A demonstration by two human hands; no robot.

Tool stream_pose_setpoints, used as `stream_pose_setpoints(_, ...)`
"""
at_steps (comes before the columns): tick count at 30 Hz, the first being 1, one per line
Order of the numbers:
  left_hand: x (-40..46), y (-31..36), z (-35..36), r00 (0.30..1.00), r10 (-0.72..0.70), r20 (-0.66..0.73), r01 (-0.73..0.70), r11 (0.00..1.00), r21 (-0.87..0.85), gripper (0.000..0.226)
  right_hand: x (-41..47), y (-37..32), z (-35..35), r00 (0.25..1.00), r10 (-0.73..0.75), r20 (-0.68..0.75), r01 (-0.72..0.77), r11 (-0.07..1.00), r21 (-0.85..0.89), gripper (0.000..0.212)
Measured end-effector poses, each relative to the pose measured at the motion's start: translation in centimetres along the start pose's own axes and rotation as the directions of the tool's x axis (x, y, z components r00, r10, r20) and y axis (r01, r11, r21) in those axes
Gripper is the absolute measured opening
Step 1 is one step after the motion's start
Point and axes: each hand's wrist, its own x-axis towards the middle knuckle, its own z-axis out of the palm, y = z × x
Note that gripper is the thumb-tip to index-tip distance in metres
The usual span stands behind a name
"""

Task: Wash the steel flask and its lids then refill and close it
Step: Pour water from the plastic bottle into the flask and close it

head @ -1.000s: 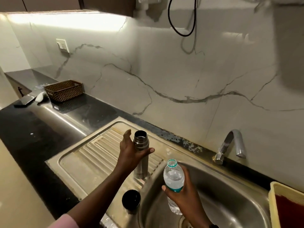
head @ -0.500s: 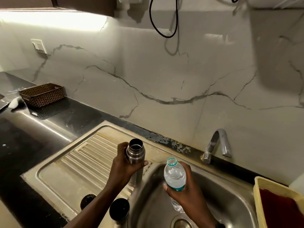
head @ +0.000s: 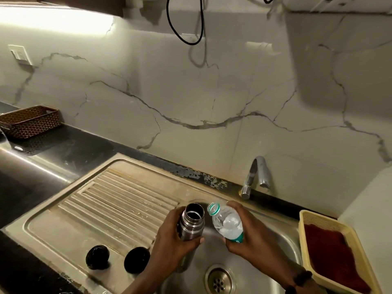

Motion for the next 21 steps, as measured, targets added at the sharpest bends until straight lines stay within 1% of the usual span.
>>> stream_pose_setpoints(2, -0.4, 0.0, 0.6, 1.000, 0.019, 0.022, -0.020, 0.999, 0.027, 0.081, -0.7, 0.4, -0.7, 0.999, -0.010, 0.037, 0.015, 0.991, -0.130, 0.090)
stream_pose_setpoints(7, -0.8, -0.1, 1.5, 0.992, 0.042, 0.121, -0.051, 0.996, 0.072, 0.087, -1.1, 0.8, -2.4, 0.992, -0.045, 0.114, 0.083, 0.931, -0.355, 0.092)
stream_pose_setpoints(11, -0.8, -0.2, 1.9, 0.991, 0.028, 0.128, -0.044, 0.991, 0.124, 0.089, -0.6, 0.8, -3.9, 0.981, -0.067, 0.180, 0.151, 0.848, -0.508, 0.091)
stream_pose_setpoints(15, -0.9, 0.4, 1.9, 0.993, 0.026, 0.111, -0.036, 0.995, 0.090, 0.088, 0.0, 0.7, -5.3, 0.967, -0.125, 0.221, 0.233, 0.781, -0.580, 0.094)
stream_pose_setpoints(21, -0.9, 1.1, 1.7, 0.991, 0.069, 0.116, -0.080, 0.992, 0.099, 0.086, 0.7, 0.0, -7.2, 0.957, -0.143, 0.253, 0.278, 0.705, -0.653, 0.096)
